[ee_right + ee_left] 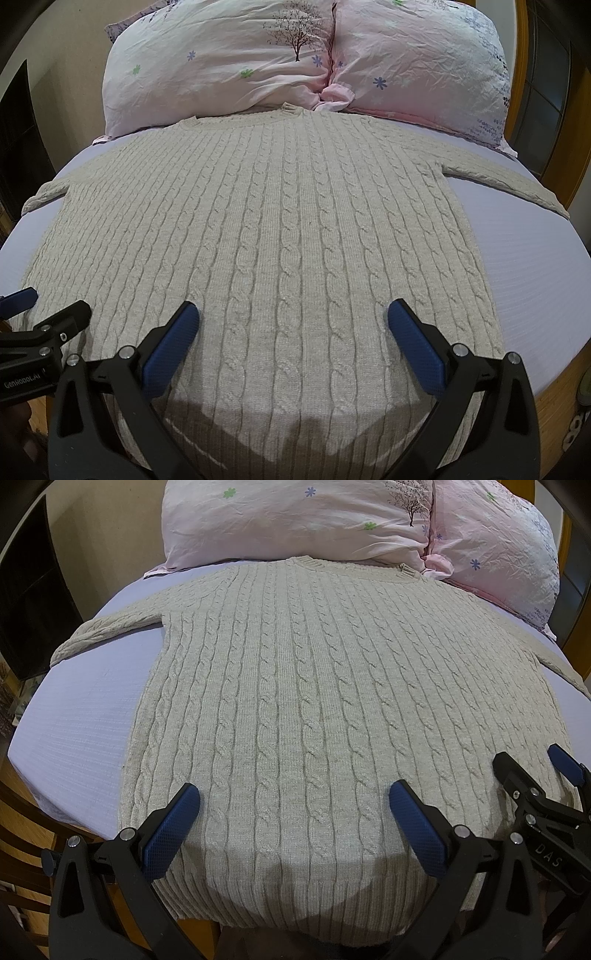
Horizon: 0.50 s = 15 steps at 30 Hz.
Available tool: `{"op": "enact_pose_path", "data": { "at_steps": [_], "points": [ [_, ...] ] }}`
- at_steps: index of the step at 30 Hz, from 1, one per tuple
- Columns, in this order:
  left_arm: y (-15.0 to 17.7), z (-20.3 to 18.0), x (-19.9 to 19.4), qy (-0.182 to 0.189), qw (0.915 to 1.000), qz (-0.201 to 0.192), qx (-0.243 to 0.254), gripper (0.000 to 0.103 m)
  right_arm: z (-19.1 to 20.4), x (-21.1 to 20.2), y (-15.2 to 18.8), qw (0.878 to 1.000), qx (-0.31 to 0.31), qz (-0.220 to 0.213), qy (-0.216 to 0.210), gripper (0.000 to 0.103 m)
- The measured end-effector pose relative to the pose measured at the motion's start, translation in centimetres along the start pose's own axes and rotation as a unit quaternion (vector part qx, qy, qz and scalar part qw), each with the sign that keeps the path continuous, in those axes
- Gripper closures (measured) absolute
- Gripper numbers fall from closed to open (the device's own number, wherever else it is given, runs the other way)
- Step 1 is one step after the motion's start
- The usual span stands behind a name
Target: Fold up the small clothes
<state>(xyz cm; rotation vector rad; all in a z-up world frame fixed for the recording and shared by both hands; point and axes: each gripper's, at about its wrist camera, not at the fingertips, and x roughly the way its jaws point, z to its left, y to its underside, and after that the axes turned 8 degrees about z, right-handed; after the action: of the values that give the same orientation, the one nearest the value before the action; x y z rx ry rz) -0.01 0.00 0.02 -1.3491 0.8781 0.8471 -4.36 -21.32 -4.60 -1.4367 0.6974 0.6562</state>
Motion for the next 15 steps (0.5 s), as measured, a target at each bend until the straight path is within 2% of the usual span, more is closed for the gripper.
{"op": "enact_pose_path", "data": {
  "at_steps": [3, 5, 6, 9, 12, 14, 15],
  "points": [
    [0.0, 0.0, 0.0, 0.001, 1.0000, -0.002, 0.005, 0.001, -0.2, 0.0, 0.2, 1.000, -0.017, -0.020, -0.011, 0.002],
    [0.3, -0.1, 0.0, 0.001, 0.9999, -0.011, 0.010, 0.001, -1.2, -0.5, 0.0, 0.999, -0.027, -0.023, -0.042, 0.002],
    [0.5, 0.0, -0.1, 0.001, 0.9997, -0.018, 0.014, 0.001, -3.0, -0.9, -1.0, 0.997, -0.010, -0.020, -0.078, 0.002],
    [0.3, 0.6, -0.2, 0.017, 0.9991, -0.024, 0.029, 0.001, -9.0, -2.4, -3.1, 0.990, 0.076, -0.050, -0.108, 0.002],
    [-0.2, 1.6, -0.6, 0.048, 0.9981, -0.029, 0.027, 0.001, -18.6, -2.6, -6.7, 0.971, 0.208, -0.074, -0.088, 0.003],
    [-1.3, 2.7, -1.2, 0.063, 0.9967, -0.046, 0.021, 0.001, -25.6, -1.1, -8.7, 0.948, 0.305, -0.061, -0.064, 0.017],
    [-1.8, 3.3, -1.4, 0.071, 0.9956, -0.059, 0.018, 0.001, -29.0, -0.1, -9.4, 0.933, 0.353, -0.050, -0.054, 0.030]
  ]
}}
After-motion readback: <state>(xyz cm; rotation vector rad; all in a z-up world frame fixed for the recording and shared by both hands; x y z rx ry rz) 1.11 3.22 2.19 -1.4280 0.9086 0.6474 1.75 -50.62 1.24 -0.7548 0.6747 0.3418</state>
